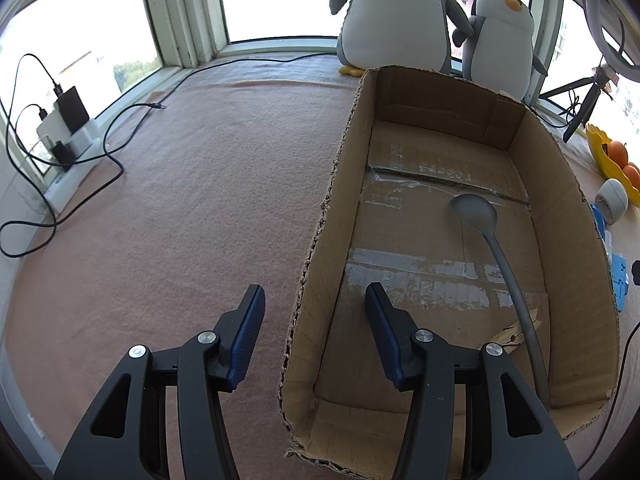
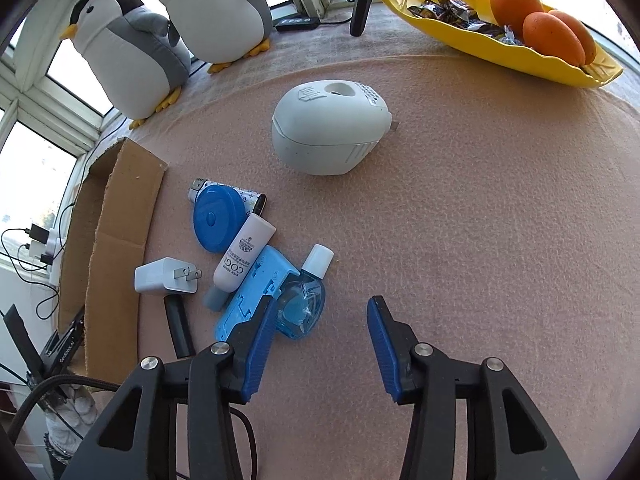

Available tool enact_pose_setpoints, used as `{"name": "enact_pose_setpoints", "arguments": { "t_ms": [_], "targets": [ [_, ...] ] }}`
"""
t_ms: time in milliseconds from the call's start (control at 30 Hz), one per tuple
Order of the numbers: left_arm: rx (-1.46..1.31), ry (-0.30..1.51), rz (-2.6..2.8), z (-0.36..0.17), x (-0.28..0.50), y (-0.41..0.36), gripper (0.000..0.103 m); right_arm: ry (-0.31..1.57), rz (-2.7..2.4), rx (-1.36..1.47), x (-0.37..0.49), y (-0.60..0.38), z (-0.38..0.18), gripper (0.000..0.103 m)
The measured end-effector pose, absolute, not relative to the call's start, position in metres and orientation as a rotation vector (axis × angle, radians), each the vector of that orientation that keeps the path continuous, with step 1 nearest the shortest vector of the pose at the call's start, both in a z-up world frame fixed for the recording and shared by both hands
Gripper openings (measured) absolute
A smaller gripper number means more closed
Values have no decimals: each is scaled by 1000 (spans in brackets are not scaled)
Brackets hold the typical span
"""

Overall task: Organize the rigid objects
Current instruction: 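Close the right gripper around the white COGI tube and lift it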

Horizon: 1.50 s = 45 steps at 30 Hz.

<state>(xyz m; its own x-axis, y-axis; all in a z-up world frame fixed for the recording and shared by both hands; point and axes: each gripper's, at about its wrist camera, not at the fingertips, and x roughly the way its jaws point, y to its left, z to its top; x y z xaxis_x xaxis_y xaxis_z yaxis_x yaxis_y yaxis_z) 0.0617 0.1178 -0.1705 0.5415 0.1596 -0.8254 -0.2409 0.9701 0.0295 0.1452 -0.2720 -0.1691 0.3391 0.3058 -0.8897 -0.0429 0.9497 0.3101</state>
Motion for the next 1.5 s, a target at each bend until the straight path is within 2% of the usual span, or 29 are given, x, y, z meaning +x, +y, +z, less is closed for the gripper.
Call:
{"name": "enact_pose_setpoints", "arguments": {
  "t_ms": [133,233,367,600,767,1200,1500],
  "targets": [
    [-91,970,238,-170,62,118,52,1160,271,192,148,-259,-153,42],
    [-90,970,238,-170,62,118,52,1161,309,160,156,-243,-151,32],
    [-92,970,238,-170,62,118,52,1160,333,91,167,-216,-155,30],
    [-94,971,236,-171,61,118,52,1166,304,-70,177,-183,-175,29],
    [-101,971,237,-171,60,119,52,1193,351,-83,161,-188,-183,29],
    [-97,971,236,-172,59,118,52,1278,336,-93,126,-252,-180,30],
    [-96,974,232,-171,57,119,52,1259,376,48,124,-249,-169,30]
  ]
}}
